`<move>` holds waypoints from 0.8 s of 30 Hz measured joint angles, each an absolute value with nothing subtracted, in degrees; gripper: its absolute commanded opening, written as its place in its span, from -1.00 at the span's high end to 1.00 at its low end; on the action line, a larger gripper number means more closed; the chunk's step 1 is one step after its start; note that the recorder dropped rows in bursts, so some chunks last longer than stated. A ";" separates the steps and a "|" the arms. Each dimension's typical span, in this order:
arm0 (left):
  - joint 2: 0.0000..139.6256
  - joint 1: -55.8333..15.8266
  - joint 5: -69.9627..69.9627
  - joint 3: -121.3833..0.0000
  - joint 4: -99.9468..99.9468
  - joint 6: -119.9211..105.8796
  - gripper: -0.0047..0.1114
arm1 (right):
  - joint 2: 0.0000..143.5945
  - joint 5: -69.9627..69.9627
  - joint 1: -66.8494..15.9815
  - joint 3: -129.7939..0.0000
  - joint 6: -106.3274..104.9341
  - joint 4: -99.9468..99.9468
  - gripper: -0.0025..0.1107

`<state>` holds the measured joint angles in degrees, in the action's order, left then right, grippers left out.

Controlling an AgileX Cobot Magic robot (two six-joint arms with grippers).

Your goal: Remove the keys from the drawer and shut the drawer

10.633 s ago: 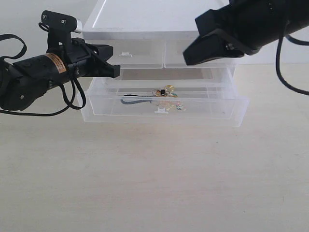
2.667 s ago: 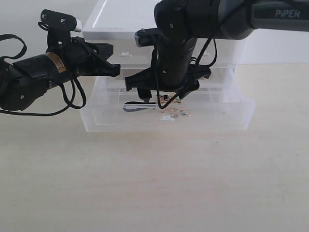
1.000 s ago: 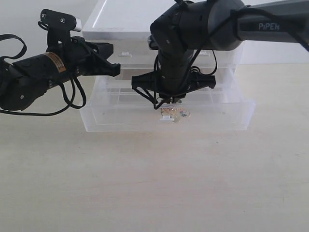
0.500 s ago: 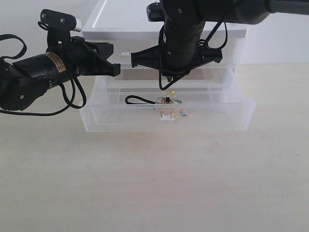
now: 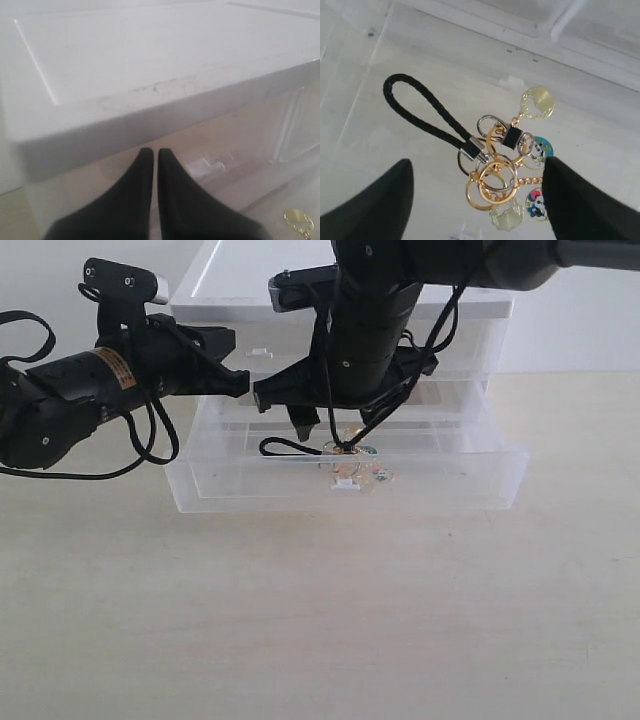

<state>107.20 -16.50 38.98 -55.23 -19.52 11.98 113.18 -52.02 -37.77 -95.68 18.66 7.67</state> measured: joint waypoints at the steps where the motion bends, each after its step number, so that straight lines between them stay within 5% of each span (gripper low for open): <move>1: 107.20 -16.50 38.98 -55.23 -19.52 11.98 0.85 | 113.18 -52.13 -37.77 -95.68 18.53 7.67 -0.18; 24: 107.20 -16.50 39.43 -55.23 -19.52 11.98 0.85 | 114.35 -54.56 -37.77 -95.68 9.85 10.33 -0.14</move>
